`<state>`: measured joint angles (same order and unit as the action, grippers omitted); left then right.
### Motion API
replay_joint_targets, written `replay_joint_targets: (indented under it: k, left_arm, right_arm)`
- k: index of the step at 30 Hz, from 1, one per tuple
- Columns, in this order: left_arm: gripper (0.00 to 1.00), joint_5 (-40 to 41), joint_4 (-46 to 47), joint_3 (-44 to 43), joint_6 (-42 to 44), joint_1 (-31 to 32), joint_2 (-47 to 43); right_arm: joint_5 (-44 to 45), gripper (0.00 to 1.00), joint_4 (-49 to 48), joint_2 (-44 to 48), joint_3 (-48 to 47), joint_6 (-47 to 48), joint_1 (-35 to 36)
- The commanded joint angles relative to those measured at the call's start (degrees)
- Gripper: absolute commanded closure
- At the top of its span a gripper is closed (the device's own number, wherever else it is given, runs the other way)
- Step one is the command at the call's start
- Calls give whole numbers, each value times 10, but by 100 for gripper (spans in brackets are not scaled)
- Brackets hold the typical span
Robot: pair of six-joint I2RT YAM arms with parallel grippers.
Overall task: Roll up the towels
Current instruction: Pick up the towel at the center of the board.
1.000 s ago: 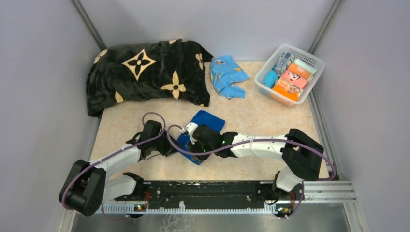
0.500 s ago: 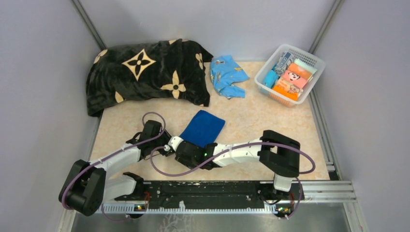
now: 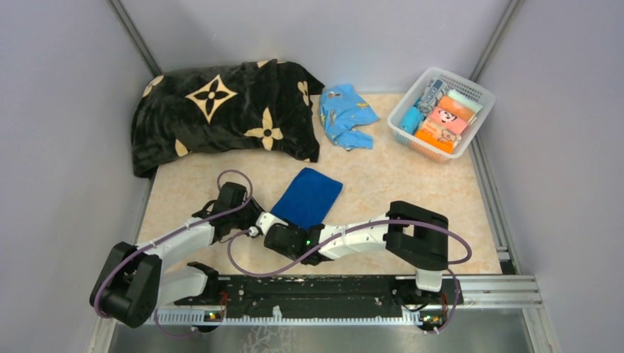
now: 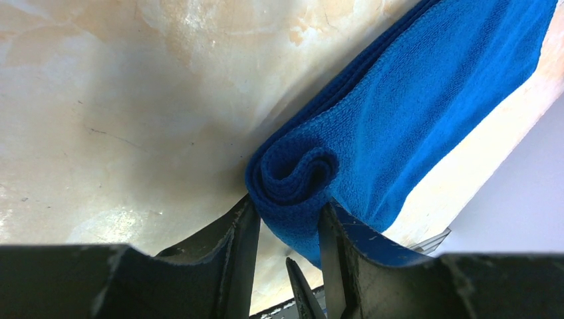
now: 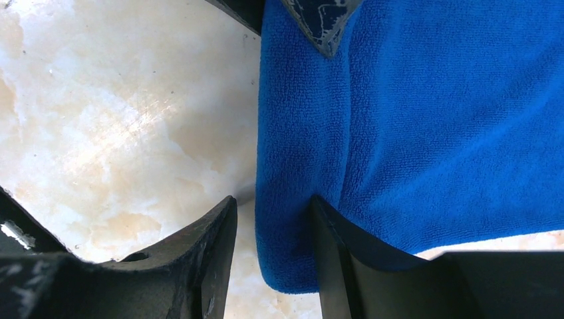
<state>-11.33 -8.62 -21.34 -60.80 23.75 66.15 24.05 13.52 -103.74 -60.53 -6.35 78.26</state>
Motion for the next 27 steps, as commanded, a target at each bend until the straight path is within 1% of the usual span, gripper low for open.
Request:
replay_joint_targets:
  k: [1,6,8,10,14,17,20,21,24,27]
  left_arm:
    - [56,55,-63,3,29,-1,19]
    - [56,62,-68,-9,43,-2,36]
    - [56,62,-66,-12,45,-1,42]
    - [56,61,-64,-15,48,-1,46]
    - [55,70,-89,-30,63,-1,37]
    - [52,90,-121,-49,66,-1,4]
    - [43,107,-155,-64,67,-1,-38]
    - [41,112,-167,-68,67,-2,-52]
    - [35,123,-202,-80,67,-3,-96]
    - [29,124,-228,-84,70,-2,-131]
  right_arm:
    - [35,55,44,-16,10,-13,0]
    - [32,56,38,-41,2,-7,-10]
    - [15,56,32,-53,1,0,-17]
    - [-5,61,26,-57,3,6,-24]
    - [-50,76,25,-44,10,8,-38]
    - [-135,87,16,-17,19,2,-56]
    - [-254,96,-15,16,30,-13,-83]
    - [-306,100,-29,26,34,-21,-93]
    - [-436,100,-74,43,44,-65,-141]
    - [-552,100,-125,34,50,-119,-195]
